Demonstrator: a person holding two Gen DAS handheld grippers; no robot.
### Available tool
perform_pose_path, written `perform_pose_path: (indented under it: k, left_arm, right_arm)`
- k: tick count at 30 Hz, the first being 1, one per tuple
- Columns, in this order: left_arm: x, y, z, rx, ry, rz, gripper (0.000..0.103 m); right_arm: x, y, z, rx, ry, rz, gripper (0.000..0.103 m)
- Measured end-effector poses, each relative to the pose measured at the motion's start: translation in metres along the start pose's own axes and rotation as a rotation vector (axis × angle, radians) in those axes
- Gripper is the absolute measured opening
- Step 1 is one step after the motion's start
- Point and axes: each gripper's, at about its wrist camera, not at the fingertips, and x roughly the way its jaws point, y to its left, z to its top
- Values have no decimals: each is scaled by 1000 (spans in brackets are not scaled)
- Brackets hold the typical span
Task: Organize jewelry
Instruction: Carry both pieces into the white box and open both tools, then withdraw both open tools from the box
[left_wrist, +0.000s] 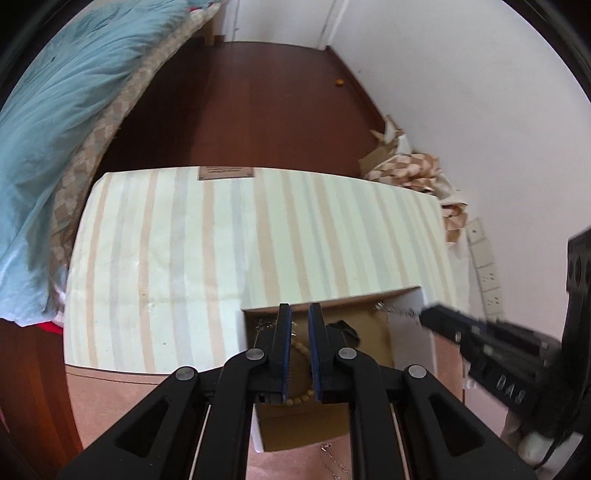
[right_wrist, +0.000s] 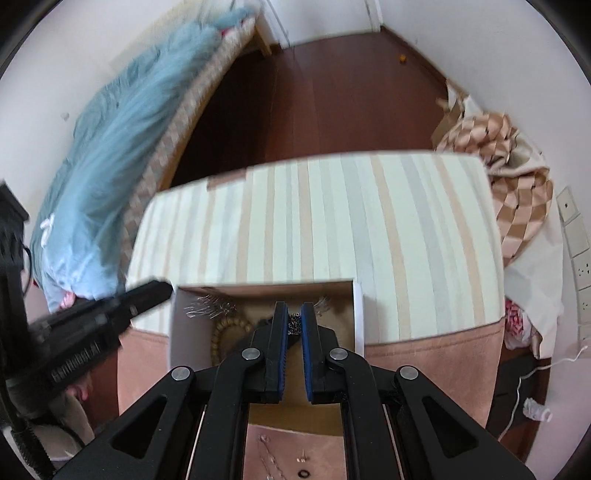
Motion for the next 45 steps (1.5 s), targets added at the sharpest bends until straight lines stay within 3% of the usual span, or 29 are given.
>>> perform_pose_path:
  k: [2,3,5,6,7,12,14,16,21,31,45]
  left_arm:
    - [0,0,2,-6,4,36,11]
    - [-1,-1,3,-1,3,49,19]
    - [-7,-1,1,11,-22,84,46]
    - [-9,-1,0,9,-34,98,67]
    - [-13,1,-2,5,-50,111,71]
    - [-22,11,-13,-19,-61,153,71]
    - [-27,15,-23,-32,-75,168,74]
    - [-31,17,-34,-36,-90,187,90]
    - [-33,14,-58,-27,-108,250,101]
    - [-39,11,-91,-44,-98,259,101]
    - [-99,-10,-116,-29,-182,292,101]
  right_arm:
    - [6,-2,-2,-8,46,-10,9]
    - [7,-2,-4,-10,62,-23,11]
    - [6,-2,-10,-21,69,-29,36]
    - [4,-2,-12,-26,63,-37,42]
    - [1,-2,-14,-33,61,-45,53]
    - [-12,-2,-24,-40,38,-76,57]
    - [-18,-2,-28,-45,23,-102,72]
    - [-23,2,-32,-61,3,-143,78]
    - [-22,3,-50,-82,-15,-255,95]
    - [-18,3,-76,-84,-11,-302,98]
    - [-84,22,-100,-102,-123,-280,98]
